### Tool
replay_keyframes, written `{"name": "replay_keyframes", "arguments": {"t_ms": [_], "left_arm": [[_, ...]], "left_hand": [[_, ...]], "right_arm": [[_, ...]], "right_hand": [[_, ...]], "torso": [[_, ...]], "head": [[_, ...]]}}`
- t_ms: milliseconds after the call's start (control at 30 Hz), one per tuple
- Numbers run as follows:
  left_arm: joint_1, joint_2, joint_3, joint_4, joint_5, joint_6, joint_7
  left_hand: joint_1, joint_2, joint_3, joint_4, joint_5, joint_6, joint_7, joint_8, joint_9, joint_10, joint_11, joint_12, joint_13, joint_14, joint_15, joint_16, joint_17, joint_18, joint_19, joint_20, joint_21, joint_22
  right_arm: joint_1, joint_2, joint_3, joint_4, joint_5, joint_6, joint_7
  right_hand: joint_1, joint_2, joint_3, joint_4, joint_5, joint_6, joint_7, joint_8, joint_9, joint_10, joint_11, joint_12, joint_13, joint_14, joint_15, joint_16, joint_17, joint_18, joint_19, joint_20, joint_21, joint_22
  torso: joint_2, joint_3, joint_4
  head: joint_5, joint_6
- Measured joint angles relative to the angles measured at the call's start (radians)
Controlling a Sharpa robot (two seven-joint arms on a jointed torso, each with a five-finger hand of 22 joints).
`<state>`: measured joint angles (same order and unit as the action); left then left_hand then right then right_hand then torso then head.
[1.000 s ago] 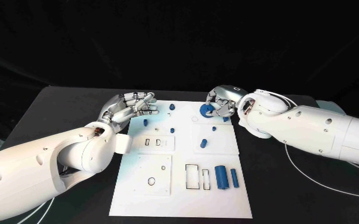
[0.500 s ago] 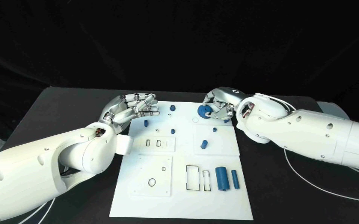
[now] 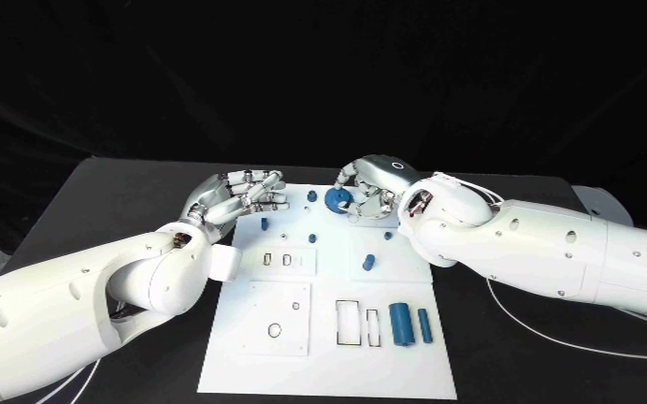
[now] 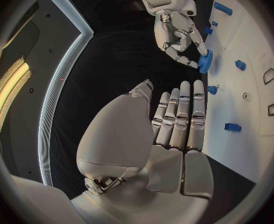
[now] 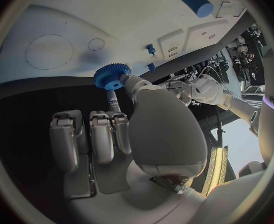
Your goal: Assemble the parts on the task board
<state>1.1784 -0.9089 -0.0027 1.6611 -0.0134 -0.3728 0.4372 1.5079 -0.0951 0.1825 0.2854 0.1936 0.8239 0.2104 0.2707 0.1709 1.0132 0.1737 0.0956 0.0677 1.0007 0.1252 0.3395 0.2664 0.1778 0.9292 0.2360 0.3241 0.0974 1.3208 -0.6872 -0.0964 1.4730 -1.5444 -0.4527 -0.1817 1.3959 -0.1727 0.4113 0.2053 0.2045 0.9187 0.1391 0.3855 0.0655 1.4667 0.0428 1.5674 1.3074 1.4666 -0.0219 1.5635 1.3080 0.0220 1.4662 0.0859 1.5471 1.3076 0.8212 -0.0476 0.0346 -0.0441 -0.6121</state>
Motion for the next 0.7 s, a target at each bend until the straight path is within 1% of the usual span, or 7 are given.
{"name": "replay_keyframes", "arguments": {"t_ms": [33,67,100,133,300,533,700], "left_arm": [[0.0,-0.001,0.0,0.0,0.0,0.001,0.0],[0.0,-0.001,0.0,0.0,0.0,0.001,0.0],[0.0,-0.002,0.0,0.0,0.0,0.001,0.0],[0.0,-0.002,0.0,-0.001,0.0,0.001,0.0],[0.0,-0.003,0.0,-0.004,0.0,0.002,0.001],[0.0,-0.002,0.0,-0.006,0.0,0.002,0.002],[0.0,-0.002,0.0,-0.007,0.0,0.002,0.002]], "left_hand": [[0.0,0.0,0.0,0.0,0.0,0.0,0.0,0.0,0.0,0.0,0.0,0.0,0.0,0.0,0.0,0.0,0.0,0.0,0.0,0.0,0.0,0.0],[0.0,0.0,0.0,0.0,0.0,0.0,0.0,0.0,0.0,0.0,0.0,0.0,0.0,0.0,0.0,0.0,0.0,0.0,0.0,0.0,0.0,0.0],[0.0,0.0,0.0,0.0,0.0,0.0,0.0,0.0,0.0,0.0,0.0,0.0,0.0,0.0,0.0,0.0,0.0,0.0,0.0,0.0,0.0,0.0],[0.0,0.0,0.0,0.0,0.0,0.0,0.0,0.0,0.0,0.0,0.0,0.0,0.0,0.0,0.0,0.0,0.0,0.0,0.0,0.0,0.0,0.0],[0.0,0.0,0.0,0.0,0.0,0.0,0.0,0.0,0.0,0.0,0.0,-0.004,0.0,0.0,0.0,0.0,0.001,0.0,0.0,0.0,0.0,0.0],[0.0,0.0,0.0,0.0,0.0,0.0,0.0,0.0,0.0,0.0,0.0,-0.004,0.0,0.0,0.0,0.0,0.001,0.0,0.0,0.0,0.0,0.0],[0.0,0.0,0.0,0.0,0.0,0.0,0.0,0.0,0.0,0.0,0.0,-0.004,0.0,0.0,0.0,0.0,0.001,0.0,0.0,0.0,0.0,0.0]], "right_arm": [[0.0,0.001,0.0,0.0,-0.003,-0.001,-0.003],[0.0,0.003,0.0,0.0,-0.006,-0.003,-0.006],[0.0,0.006,0.0,0.0,-0.008,-0.005,-0.008],[0.0,0.01,0.0,0.0,-0.01,-0.006,-0.01],[-0.001,0.041,-0.001,-0.003,-0.016,-0.011,-0.016],[-0.009,0.092,-0.004,-0.034,-0.026,-0.012,-0.023],[-0.013,0.093,-0.004,-0.044,-0.032,-0.013,-0.03]], "right_hand": [[-0.001,0.002,0.004,0.001,0.001,0.022,-0.013,0.007,0.084,0.0,0.0,0.0,0.0,0.0,0.0,0.0,0.0,0.0,0.0,0.0,0.0,0.0],[-0.01,0.011,0.008,0.005,0.003,0.027,-0.017,0.008,0.254,0.0,0.0,0.0,0.0,0.0,0.0,0.0,0.0,0.0,0.0,0.0,0.0,0.0],[-0.01,0.011,0.007,0.003,0.003,0.022,-0.017,0.004,0.294,0.0,0.0,0.0,0.0,0.0,0.0,0.0,0.0,0.0,0.0,0.0,0.0,0.0],[-0.01,0.011,0.006,0.002,0.003,0.021,-0.018,0.003,0.31,0.0,0.0,0.0,0.0,0.0,0.0,0.0,0.0,0.0,0.0,0.0,0.001,0.0],[-0.006,0.007,0.008,0.0,0.003,0.021,-0.018,0.003,0.322,0.0,0.0,0.0,0.0,0.0,0.0,0.0,0.0,0.0,0.0,0.0,0.004,0.0],[-0.006,0.006,0.008,0.0,0.003,0.021,-0.018,0.003,0.322,0.0,0.0,0.0,0.001,0.0,0.0,0.0,0.0,0.0,0.0,0.0,0.004,0.0],[-0.011,0.001,0.011,-0.003,0.002,0.021,-0.018,0.003,0.322,0.0,0.0,0.0,0.001,0.0,0.0,0.0,0.0,0.0,0.0,0.0,0.004,0.0]], "torso": [[0.0,-0.0004,0.0],[0.0,-0.0006,-0.0001],[0.0,-0.0005,-0.0005],[0.0,-0.0004,-0.0006],[0.001,-0.0001,-0.0018],[0.001,0.0006,0.0014],[0.001,0.0006,0.0021]], "head": [[0.001,0.001],[0.002,0.001],[0.003,0.001],[0.003,0.001],[0.004,0.0],[0.004,0.0],[0.003,0.0]]}}
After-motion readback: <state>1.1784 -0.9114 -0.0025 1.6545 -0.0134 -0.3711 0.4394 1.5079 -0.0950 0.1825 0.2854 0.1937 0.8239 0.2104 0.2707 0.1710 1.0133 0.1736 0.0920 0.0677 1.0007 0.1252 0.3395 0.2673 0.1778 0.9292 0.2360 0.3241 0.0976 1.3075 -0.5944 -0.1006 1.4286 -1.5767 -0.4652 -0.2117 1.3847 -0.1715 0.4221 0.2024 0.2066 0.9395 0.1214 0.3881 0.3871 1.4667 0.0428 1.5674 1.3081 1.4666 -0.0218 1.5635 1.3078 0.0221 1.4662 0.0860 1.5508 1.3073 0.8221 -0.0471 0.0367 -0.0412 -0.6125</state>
